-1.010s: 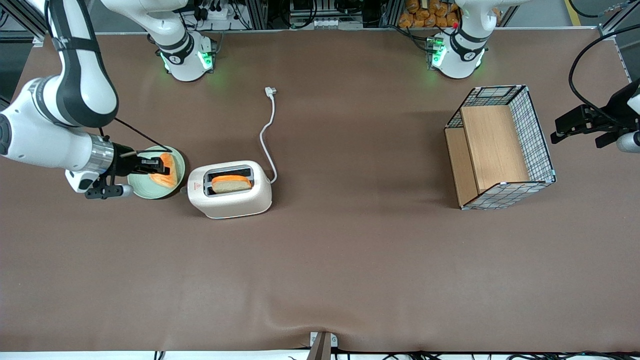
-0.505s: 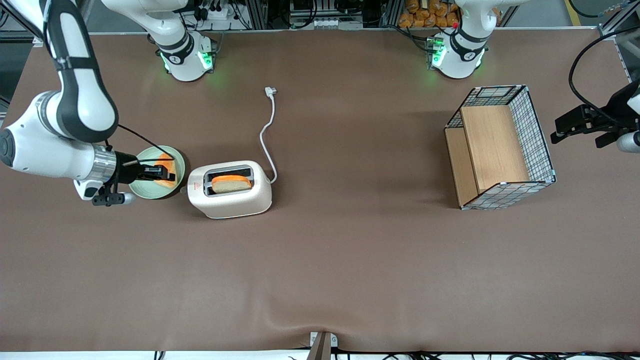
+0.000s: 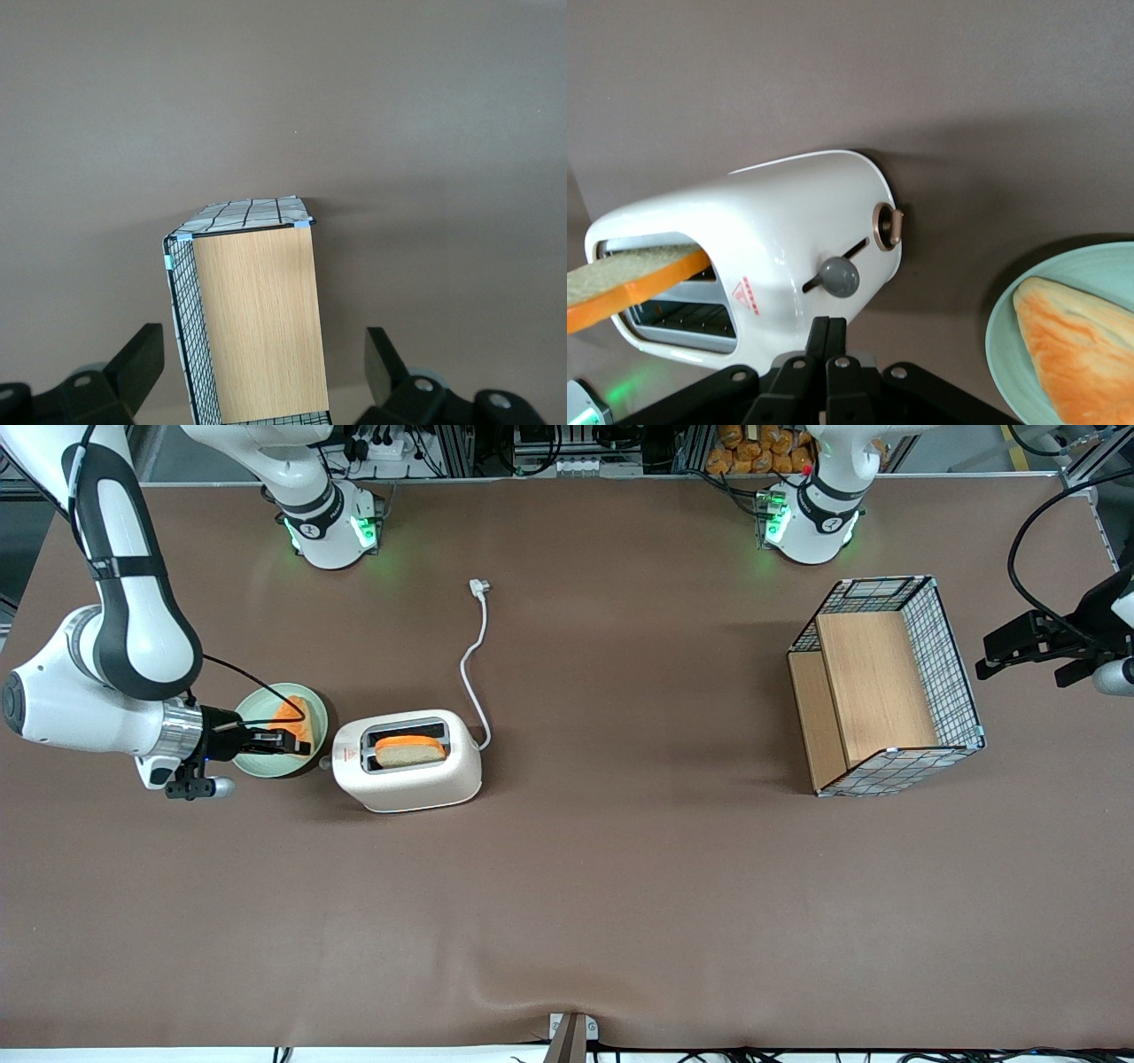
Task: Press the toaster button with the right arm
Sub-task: 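Align the right gripper fingers over the grey toaster lever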
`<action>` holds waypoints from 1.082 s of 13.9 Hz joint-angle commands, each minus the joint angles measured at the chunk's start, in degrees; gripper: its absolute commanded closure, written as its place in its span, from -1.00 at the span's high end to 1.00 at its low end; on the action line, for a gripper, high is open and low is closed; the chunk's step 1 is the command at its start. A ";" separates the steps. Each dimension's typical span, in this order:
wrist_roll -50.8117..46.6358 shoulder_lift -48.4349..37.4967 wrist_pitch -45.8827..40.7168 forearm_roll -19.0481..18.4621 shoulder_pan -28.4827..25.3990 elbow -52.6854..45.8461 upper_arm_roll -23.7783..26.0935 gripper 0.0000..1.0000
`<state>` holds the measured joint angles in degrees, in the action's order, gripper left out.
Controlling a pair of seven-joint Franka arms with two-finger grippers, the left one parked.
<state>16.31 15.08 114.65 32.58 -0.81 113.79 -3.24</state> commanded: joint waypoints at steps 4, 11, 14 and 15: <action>3.37 2.58 1.98 5.29 0.10 -0.06 0.34 -1.00; 3.46 3.29 1.98 6.53 -0.60 -0.42 0.43 -1.00; 3.46 3.37 1.98 6.53 -0.60 -0.50 0.43 -1.00; 3.46 3.46 1.98 6.53 -0.69 -0.50 0.43 -1.00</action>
<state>18.30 18.20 116.14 37.34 -1.38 113.63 -2.85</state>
